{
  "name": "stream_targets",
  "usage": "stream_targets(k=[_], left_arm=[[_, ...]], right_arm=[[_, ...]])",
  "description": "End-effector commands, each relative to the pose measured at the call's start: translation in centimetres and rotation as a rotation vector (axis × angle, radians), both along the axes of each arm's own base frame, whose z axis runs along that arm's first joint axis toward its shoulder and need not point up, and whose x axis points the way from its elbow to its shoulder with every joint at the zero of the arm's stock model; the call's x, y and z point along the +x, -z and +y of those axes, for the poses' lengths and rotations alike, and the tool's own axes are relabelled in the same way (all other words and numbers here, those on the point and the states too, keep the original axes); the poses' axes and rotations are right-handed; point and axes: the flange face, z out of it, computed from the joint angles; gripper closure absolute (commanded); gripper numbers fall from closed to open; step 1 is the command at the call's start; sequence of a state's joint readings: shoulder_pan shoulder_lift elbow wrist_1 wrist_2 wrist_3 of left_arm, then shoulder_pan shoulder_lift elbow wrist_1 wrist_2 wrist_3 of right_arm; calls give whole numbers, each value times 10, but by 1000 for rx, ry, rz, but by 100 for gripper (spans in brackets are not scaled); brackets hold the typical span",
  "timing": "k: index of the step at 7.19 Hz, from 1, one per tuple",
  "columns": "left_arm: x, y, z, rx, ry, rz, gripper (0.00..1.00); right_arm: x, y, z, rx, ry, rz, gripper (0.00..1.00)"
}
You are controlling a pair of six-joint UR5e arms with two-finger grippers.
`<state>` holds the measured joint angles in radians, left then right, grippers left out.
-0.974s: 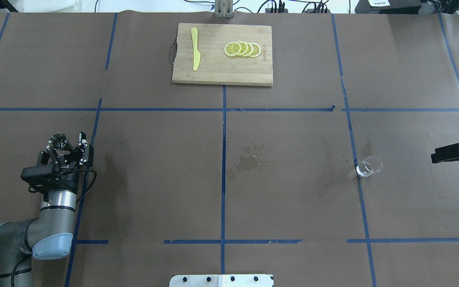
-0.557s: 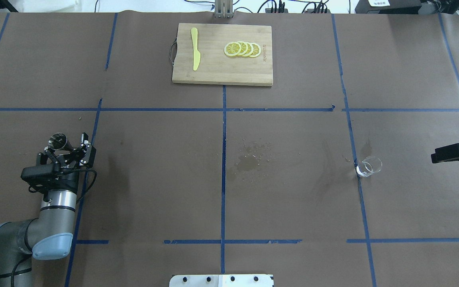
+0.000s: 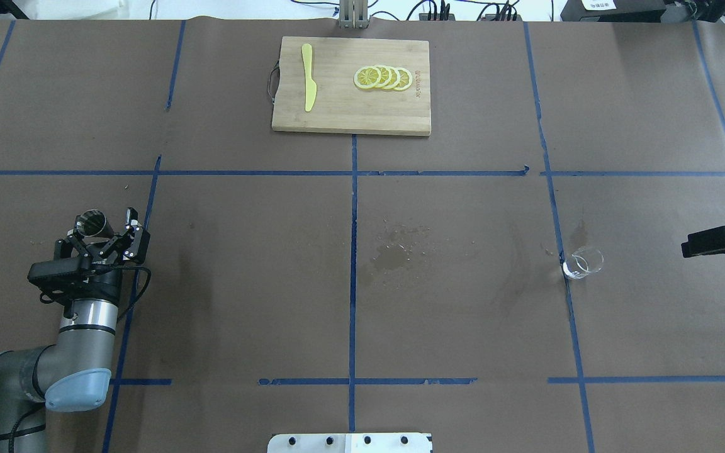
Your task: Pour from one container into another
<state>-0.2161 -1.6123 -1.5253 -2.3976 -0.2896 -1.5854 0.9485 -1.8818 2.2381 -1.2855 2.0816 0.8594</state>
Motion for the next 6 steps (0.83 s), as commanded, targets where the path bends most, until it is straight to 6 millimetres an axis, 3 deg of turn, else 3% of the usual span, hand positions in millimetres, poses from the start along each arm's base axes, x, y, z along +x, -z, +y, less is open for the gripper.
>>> stream_targets(k=[1,4,6], left_arm=[[-6,1,2,-4,-6,3,0],[-32,11,13,-28,-58,-4,0],[-32,16,21,-44,-96,6,0]], right_arm=[[0,0,0,0,-1,0,0],[1,-1,0,-3,-1,2,0],[0,-2,0,2,5,4,0]])
